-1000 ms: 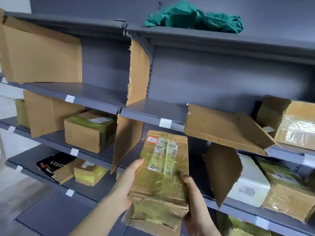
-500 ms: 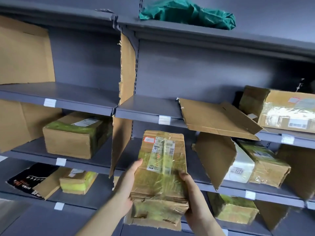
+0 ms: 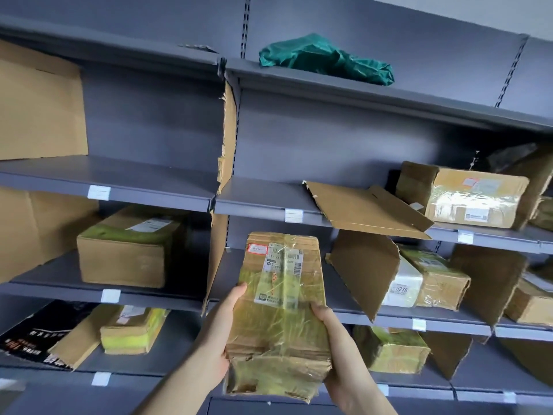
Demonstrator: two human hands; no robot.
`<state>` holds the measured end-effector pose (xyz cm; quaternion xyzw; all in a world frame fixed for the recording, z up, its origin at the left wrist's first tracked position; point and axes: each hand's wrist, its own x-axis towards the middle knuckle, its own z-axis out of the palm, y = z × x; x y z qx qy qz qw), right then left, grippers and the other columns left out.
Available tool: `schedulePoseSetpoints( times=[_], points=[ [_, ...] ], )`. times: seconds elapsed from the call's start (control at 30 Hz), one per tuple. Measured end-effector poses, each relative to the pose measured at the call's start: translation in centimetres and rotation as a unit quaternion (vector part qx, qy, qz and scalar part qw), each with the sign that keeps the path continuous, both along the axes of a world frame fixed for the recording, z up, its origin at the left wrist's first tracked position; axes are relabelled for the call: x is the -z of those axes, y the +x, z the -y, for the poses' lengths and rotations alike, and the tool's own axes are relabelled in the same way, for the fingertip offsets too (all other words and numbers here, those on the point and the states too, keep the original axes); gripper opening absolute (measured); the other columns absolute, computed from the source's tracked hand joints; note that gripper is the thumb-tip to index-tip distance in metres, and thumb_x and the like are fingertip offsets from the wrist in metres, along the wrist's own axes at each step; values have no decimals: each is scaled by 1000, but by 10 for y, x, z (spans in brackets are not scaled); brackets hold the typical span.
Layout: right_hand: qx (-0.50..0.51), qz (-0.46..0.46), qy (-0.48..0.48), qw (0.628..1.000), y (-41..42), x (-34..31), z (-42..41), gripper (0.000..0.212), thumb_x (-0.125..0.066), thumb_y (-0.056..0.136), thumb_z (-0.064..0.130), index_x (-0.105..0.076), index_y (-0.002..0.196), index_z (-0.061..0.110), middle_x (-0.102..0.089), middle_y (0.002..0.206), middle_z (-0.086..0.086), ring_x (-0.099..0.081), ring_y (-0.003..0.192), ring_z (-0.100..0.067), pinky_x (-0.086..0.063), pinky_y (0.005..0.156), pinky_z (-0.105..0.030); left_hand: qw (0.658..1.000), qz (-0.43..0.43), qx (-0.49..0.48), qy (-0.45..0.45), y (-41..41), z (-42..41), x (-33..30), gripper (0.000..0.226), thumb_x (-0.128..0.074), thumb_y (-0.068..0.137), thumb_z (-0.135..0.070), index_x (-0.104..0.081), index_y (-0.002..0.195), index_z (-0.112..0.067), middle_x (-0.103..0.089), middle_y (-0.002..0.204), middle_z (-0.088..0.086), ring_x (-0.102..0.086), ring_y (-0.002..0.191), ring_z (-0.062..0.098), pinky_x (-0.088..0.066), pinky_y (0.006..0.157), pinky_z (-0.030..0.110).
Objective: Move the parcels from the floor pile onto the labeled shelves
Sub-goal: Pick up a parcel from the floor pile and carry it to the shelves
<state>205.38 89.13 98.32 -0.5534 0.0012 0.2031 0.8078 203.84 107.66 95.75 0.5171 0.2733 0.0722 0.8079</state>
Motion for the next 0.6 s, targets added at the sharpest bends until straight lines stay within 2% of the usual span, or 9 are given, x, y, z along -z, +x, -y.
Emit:
schedulePoseSetpoints(
  times=[0.07, 0.13, 0.17, 0.2, 0.27, 0.33, 0.4, 0.5, 0.6],
  points=[
    [6, 0, -18, 1000, -4, 1, -7, 33, -61, 96, 35, -73, 120, 17, -78, 109, -13, -76, 97, -30, -62, 74, -38, 1000, -22, 20, 9, 23, -32, 20, 56, -68, 84, -54, -60, 127, -19, -57, 128, 13, -50, 125, 32, -40, 105, 43],
    [15, -4, -33, 999, -3, 5, -14, 43, -71, 85, 41, -74, 122, 19, -77, 114, -12, -74, 105, -32, -56, 96, -47, 997, -61, 10, 45, 78, -77, 84, 58, -55, 98, -41, -50, 140, -1, -48, 144, 24, -47, 131, 37, -38, 105, 35],
    [15, -6, -36, 999, -3, 6, -16, 44, -72, 85, 41, -74, 123, 19, -77, 114, -12, -74, 106, -32, -54, 100, -49, 993, -84, -8, 80, 117, -100, 118, 58, -50, 102, -38, -46, 141, 5, -45, 146, 26, -46, 133, 38, -39, 103, 32],
    [12, -7, -33, 999, -4, 6, -18, 41, -71, 87, 39, -74, 122, 18, -77, 113, -13, -74, 105, -33, -54, 100, -50, 986, -101, 0, 136, 147, -121, 139, 58, -48, 102, -37, -47, 139, 8, -46, 145, 27, -47, 132, 38, -40, 101, 31],
    [-1, -1, -17, 1000, -5, 5, -20, 35, -66, 93, 36, -74, 121, 16, -77, 110, -14, -75, 100, -32, -56, 92, -47, 978, -92, 14, 186, 165, -143, 141, 56, -49, 102, -38, -52, 134, 8, -52, 140, 28, -51, 127, 40, -43, 98, 32],
    [-20, 30, -1, 999, -10, -3, -21, 30, -61, 97, 33, -74, 118, 17, -78, 109, -13, -76, 98, -30, -56, 83, -42, 979, -99, 26, 174, 167, -142, 124, 54, -54, 99, -38, -56, 130, 6, -55, 135, 29, -54, 123, 42, -45, 98, 38],
    [-22, 77, -9, 997, -12, -12, -20, 28, -56, 99, 32, -73, 119, 20, -78, 110, -10, -75, 101, -27, -56, 84, -42, 989, -76, 28, 127, 141, -120, 69, 54, -58, 97, -37, -57, 130, 6, -57, 132, 29, -54, 122, 44, -46, 99, 41],
    [-6, 173, -32, 984, -15, -30, -20, 29, -57, 98, 36, -72, 122, 33, -74, 122, -1, -70, 115, -24, -50, 103, -48, 990, -30, 10, 135, 95, -90, -15, 47, -52, 101, -26, -52, 134, 8, -56, 126, 25, -50, 127, 41, -43, 94, 32],
    [-3, 284, -42, 958, -19, -52, -19, 41, -54, 92, 44, -65, 131, 39, -69, 132, 4, -61, 127, -22, -40, 113, -55, 985, 44, -9, 164, 64, -75, -85, 45, -42, 105, -18, -42, 142, 7, -46, 144, 23, -55, 110, 31, -42, 75, 24]
  ],
)
